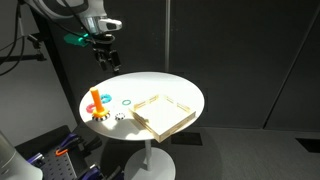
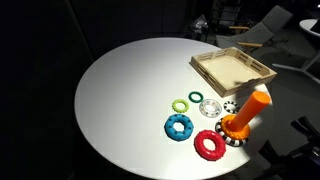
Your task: Pick up the black and white ring and put it on the ring holder
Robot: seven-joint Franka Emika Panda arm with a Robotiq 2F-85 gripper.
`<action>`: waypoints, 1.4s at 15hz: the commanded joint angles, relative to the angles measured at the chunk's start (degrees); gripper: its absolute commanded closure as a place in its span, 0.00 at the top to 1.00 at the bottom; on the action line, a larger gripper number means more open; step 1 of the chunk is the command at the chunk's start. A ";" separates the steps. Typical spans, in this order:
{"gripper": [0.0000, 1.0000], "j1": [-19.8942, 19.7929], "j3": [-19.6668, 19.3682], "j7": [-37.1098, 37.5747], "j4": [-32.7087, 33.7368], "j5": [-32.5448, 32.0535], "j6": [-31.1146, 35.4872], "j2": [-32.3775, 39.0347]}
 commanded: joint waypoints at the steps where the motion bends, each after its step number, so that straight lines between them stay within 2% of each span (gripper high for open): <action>1: 1.00 -0.37 1.24 4.12 -0.71 -0.59 3.44 3.36; 6: 1.00 -0.20 2.18 7.15 -1.19 -0.89 6.12 8.17; 7: 1.00 0.25 1.40 5.15 -1.43 -0.18 5.02 6.81; 14: 1.00 0.01 1.81 5.97 -1.63 -0.94 6.12 9.02; 21: 1.00 1.71 3.07 6.35 -2.39 -0.31 14.82 17.17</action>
